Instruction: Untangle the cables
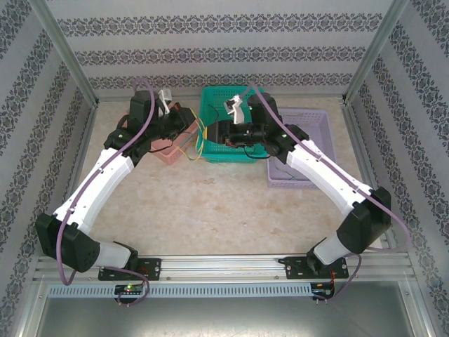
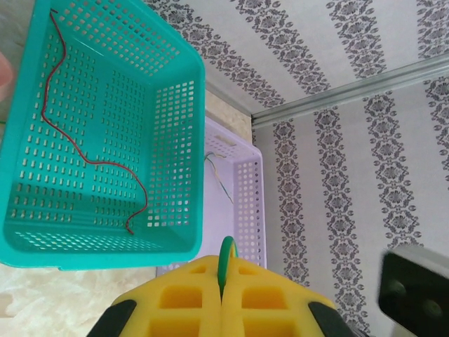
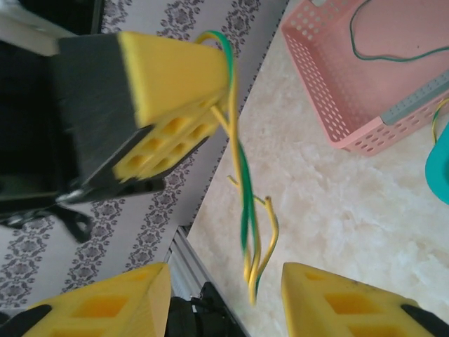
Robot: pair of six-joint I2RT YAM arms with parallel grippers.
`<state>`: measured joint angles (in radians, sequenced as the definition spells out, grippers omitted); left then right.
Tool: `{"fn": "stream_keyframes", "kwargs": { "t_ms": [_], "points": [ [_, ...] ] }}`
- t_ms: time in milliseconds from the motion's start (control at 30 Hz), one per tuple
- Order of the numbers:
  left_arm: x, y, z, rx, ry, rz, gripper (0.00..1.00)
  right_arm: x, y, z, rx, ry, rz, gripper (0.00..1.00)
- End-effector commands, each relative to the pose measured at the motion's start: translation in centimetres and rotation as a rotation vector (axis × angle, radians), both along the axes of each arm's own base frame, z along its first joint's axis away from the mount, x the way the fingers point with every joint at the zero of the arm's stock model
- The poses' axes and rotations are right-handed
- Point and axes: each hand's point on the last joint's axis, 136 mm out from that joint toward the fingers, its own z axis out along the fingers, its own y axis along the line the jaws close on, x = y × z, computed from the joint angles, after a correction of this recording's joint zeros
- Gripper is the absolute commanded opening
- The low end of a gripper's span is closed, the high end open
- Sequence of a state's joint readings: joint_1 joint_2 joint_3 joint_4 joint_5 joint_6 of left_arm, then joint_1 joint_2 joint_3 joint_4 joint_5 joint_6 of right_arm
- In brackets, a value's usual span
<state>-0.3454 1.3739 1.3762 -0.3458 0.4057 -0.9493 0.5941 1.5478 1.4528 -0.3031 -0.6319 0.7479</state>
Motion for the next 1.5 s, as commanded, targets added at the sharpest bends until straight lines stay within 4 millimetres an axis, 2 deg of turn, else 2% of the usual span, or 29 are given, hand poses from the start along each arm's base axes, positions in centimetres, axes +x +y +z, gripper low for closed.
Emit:
{"fn": "stream_keyframes", "kwargs": {
  "t_ms": [0, 167, 267, 400, 700, 867, 1033, 1233, 1333, 1467],
  "points": [
    [-0.2, -0.4, 0.5, 0.024, -0.022, -0.017, 0.0, 1.1, 0.4, 2.1, 0.026, -0.035, -0.038, 0.4],
    [-0.2, -0.5, 0.3, 0.028, -0.018, -0.024, 0.0, 1.4, 0.9, 1.4, 0.02, -0.022, -0.028, 0.3],
    [-0.2, -0.6, 0.2, 0.035, -0.019, -0.034, 0.0, 1.5, 0.9, 0.9, 0.015, -0.015, -0.033, 0.14],
    [-0.3, -0.5, -0.2, 0.067, -0.018, -0.046, 0.0, 0.9, 0.9, 0.9, 0.022, 0.003, -0.012, 0.0],
    [-0.3, -0.6, -1.3, 0.099, -0.023, -0.067, 0.0, -1.4, 0.7, 1.0, 0.039, 0.096, 0.034, 0.0],
    [-0.4, -1.2, -1.5, 0.096, -0.021, -0.09, 0.0, -1.2, 0.5, -0.6, 0.004, 0.115, 0.014, 0.0],
    [-1.1, -1.6, -1.5, 0.184, -0.053, -0.174, 0.0, -1.4, -0.1, 0.2, 0.008, 0.138, 0.011, 0.0],
    [-3.1, -1.2, -3.1, 0.426, -0.118, -0.373, 0.0, -3.2, -2.3, 0.2, -0.003, 0.233, 0.057, 0.0],
    [-4.8, -1.8, -3.0, 0.463, -0.191, -0.495, 0.0, -4.2, -3.6, -0.8, -0.073, 0.261, 0.09, 0.0],
    [-7.4, -2.9, -3.5, 0.532, -0.25, -0.648, 0.0, -4.1, -6.4, -2.4, -0.218, 0.238, 0.082, 0.0]
  ]
}}
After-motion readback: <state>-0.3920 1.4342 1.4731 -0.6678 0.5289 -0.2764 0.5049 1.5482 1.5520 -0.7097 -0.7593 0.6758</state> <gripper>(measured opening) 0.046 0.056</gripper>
